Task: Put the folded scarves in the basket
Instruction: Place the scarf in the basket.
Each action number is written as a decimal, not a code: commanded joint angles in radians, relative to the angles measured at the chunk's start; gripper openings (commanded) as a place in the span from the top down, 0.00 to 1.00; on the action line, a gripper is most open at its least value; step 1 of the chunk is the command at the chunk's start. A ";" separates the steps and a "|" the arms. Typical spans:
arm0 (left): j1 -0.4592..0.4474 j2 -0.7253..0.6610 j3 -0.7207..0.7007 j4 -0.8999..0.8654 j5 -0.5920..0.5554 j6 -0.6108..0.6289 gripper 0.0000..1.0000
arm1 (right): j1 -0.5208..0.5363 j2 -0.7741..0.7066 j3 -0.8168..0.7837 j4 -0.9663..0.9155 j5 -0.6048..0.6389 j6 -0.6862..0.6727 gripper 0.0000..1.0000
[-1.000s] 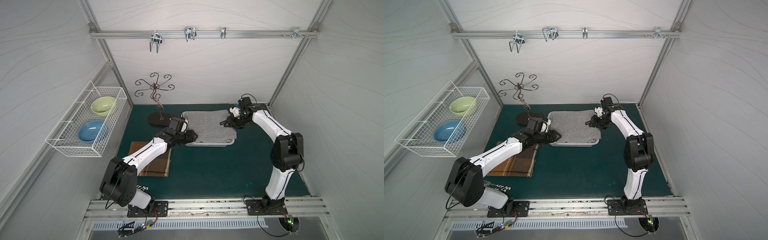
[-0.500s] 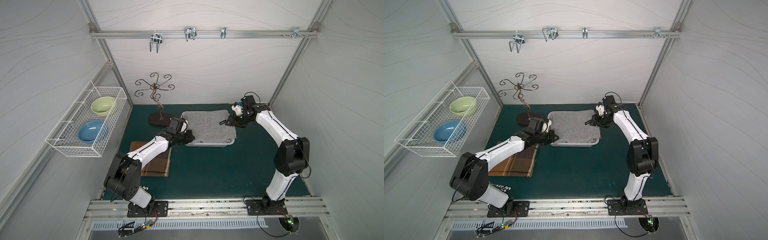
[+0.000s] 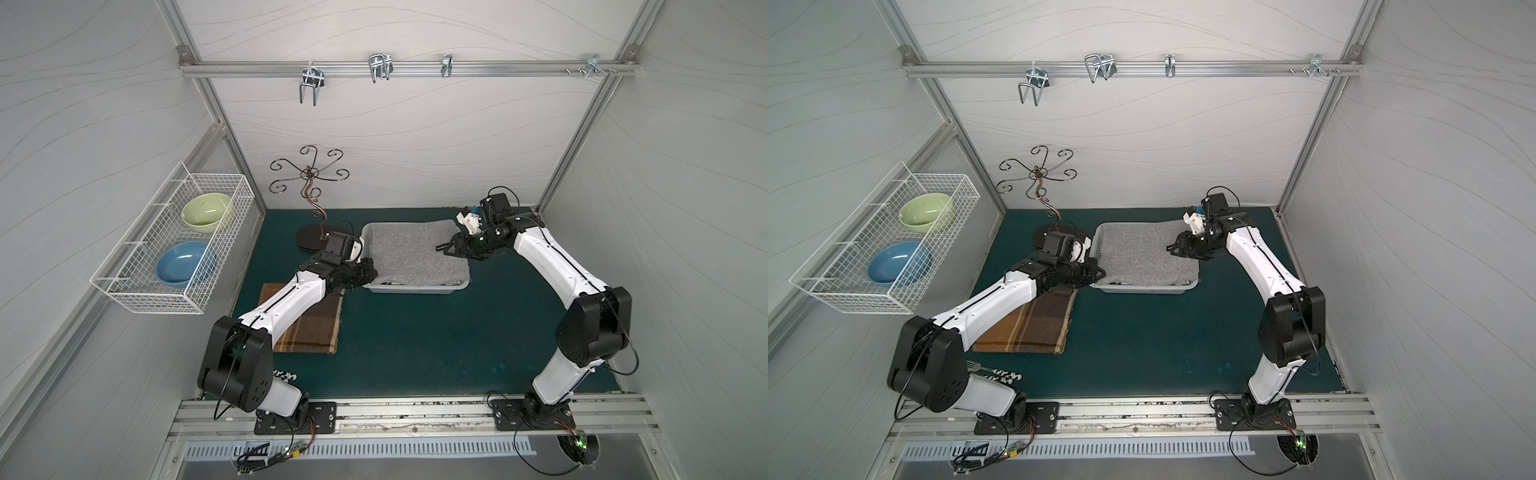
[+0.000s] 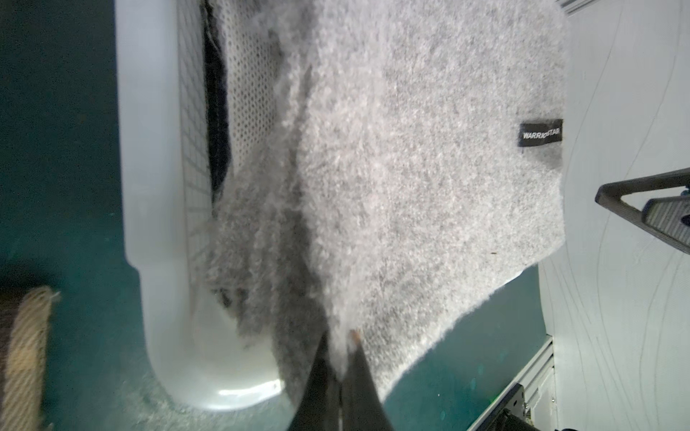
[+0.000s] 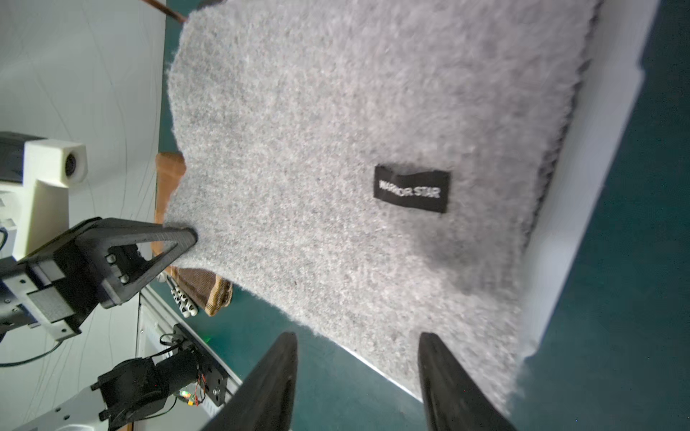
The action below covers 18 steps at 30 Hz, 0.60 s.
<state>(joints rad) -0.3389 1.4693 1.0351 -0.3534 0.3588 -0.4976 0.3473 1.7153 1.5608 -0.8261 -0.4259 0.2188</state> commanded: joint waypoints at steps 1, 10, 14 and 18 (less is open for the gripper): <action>0.028 -0.026 0.035 -0.021 -0.032 0.050 1.00 | 0.021 0.036 -0.041 0.015 -0.039 0.014 0.45; 0.038 0.059 0.040 -0.007 -0.041 0.068 1.00 | 0.010 0.085 -0.134 0.087 -0.039 0.024 0.48; 0.038 0.041 0.000 0.033 -0.088 0.062 1.00 | 0.007 0.088 -0.140 0.088 -0.015 0.019 0.48; 0.038 0.064 0.008 0.018 -0.094 0.073 0.95 | 0.005 0.077 -0.144 0.090 -0.014 0.021 0.48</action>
<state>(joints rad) -0.3077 1.5169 1.0336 -0.3553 0.2989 -0.4473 0.3611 1.7973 1.4250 -0.7452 -0.4492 0.2375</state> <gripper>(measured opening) 0.051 0.522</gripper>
